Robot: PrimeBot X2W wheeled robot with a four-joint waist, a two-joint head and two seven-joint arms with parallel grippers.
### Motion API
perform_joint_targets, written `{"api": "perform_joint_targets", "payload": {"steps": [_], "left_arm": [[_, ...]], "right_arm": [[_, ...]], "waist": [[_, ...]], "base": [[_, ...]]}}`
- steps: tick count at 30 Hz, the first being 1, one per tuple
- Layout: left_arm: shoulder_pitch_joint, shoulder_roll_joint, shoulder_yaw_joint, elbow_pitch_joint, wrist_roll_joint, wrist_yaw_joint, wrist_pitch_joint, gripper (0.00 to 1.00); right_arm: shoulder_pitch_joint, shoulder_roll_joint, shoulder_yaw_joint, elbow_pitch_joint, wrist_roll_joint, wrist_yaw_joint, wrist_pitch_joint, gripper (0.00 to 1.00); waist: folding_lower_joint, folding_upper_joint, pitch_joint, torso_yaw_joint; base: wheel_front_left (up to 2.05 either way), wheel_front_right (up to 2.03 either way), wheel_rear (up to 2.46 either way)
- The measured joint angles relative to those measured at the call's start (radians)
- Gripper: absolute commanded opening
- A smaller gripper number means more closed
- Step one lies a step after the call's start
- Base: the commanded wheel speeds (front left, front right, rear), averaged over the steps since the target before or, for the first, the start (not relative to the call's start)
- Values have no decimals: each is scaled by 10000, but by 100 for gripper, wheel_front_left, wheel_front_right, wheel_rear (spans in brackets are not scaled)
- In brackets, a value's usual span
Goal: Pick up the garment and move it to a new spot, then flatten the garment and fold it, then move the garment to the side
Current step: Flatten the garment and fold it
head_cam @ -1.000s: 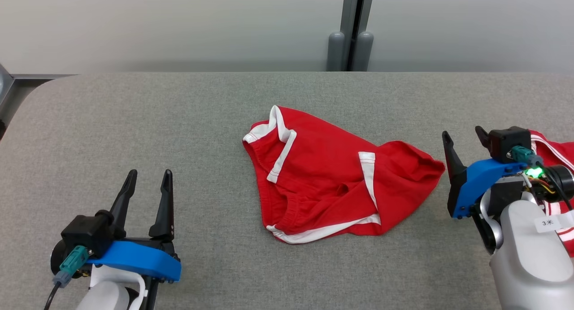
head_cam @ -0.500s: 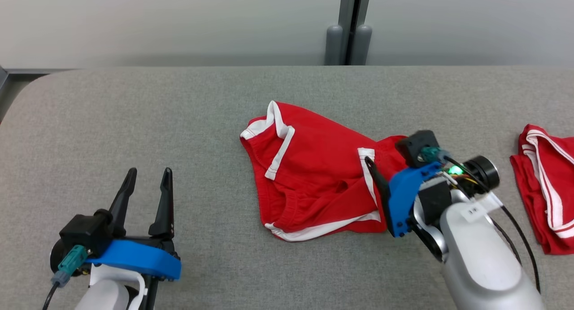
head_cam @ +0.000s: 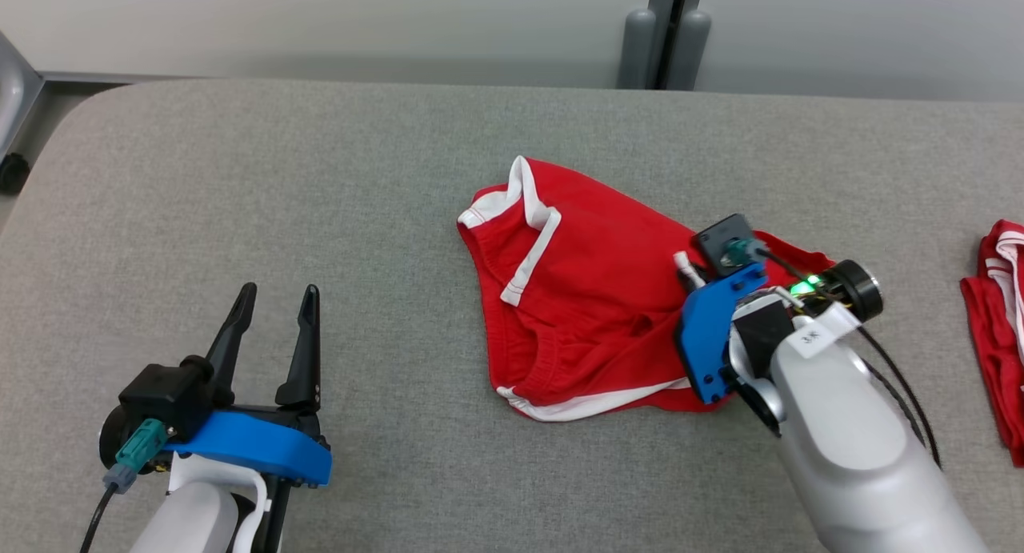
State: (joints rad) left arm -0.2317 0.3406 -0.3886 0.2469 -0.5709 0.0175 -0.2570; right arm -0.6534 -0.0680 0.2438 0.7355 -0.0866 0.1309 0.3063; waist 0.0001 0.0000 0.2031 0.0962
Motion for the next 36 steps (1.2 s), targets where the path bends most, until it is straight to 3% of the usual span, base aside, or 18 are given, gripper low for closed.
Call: {"api": "perform_joint_targets", "payload": {"steps": [9,10,11,12,17,23,29,36], "left_arm": [[378,50,190,10,-50,169,-13,100],[450,65,211,-15,-69,171,-15,100],[501,71,226,-35,-88,182,-15,100],[547,77,234,-73,-90,215,-15,100],[840,146,311,-228,-132,301,-17,100],[1134,155,326,-399,-180,407,-19,100],[1477,117,316,-518,-232,512,-31,100],[2158,115,460,-639,-280,706,-31,100]], "right_arm": [[1999,123,-2456,-2048,520,-2,-1438,0],[2331,136,-2663,-2385,591,-2,-1455,34],[2703,142,-2855,-2729,648,-2,-1496,34],[3065,151,-3012,-3053,803,-2,-1511,100],[4529,174,-3237,-4711,1701,-2,-1778,100],[5623,173,-3563,-6255,1603,-4,-2640,100],[6195,173,-3394,-6801,1043,-4,-3386,100],[6460,184,-3267,-6498,959,-2,-3649,100]], "waist": [[-1,0,-578,-405],[-1,0,-637,-478],[-1,0,-695,-553],[-1,0,-748,-626],[-2,0,-966,-948],[-2,0,-1200,-1137],[-2,0,-1479,-1169],[-2,0,-1959,-1266]], "base": [[0,0,0],[0,0,0],[0,0,0],[0,0,0],[0,0,0],[0,0,0],[0,0,0],[0,0,0]]}}
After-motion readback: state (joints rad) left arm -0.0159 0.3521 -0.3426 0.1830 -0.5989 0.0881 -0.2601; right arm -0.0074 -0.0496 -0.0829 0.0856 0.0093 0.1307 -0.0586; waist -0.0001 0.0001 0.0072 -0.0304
